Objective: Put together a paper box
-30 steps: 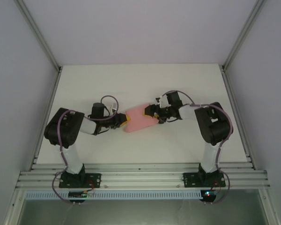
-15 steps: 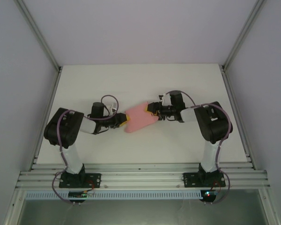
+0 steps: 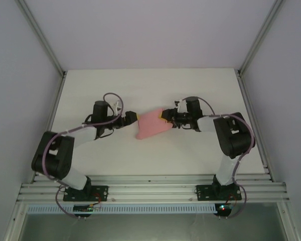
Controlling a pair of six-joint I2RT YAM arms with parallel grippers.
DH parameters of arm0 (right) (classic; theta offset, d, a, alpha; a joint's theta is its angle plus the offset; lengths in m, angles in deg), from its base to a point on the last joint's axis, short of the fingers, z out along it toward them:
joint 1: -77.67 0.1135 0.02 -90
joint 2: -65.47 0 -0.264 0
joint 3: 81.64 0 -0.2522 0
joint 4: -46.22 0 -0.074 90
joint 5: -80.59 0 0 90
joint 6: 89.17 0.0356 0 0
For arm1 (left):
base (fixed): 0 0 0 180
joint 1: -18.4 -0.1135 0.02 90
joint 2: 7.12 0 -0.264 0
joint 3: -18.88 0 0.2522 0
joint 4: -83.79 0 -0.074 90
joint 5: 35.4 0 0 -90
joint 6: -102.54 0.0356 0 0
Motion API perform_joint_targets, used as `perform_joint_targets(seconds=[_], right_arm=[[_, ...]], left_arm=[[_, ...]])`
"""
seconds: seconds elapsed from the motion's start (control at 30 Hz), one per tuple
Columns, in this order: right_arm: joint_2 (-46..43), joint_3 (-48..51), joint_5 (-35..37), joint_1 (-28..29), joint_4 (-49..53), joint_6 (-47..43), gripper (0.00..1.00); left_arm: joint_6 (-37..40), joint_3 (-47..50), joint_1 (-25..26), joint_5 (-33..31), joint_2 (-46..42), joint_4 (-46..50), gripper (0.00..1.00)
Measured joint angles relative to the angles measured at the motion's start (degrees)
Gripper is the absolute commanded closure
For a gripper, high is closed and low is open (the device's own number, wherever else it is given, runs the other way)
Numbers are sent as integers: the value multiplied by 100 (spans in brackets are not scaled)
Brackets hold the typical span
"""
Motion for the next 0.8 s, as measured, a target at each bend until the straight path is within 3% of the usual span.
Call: perform_joint_targets(seconds=[0.2, 0.37, 0.47, 0.6, 0.8], right_arm=[[-531, -127, 479, -66, 1355, -455, 67], [-944, -400, 898, -66, 2529, -719, 68], [-1102, -614, 1064, -72, 3161, -745, 67], [-1193, -754, 1034, -133, 3748, -564, 69], [-1069, -885, 326, -389, 4339, 74, 71]], left_arm=[[796, -157, 175, -1141, -1189, 981, 0], [1845, -269, 1086, -2201, -2138, 1246, 0], [2520, -271, 1574, -2527, -2503, 1250, 0], [3563, -271, 2166, -2798, -2610, 1314, 0], [5099, -562, 3224, -2933, -2107, 2061, 0]])
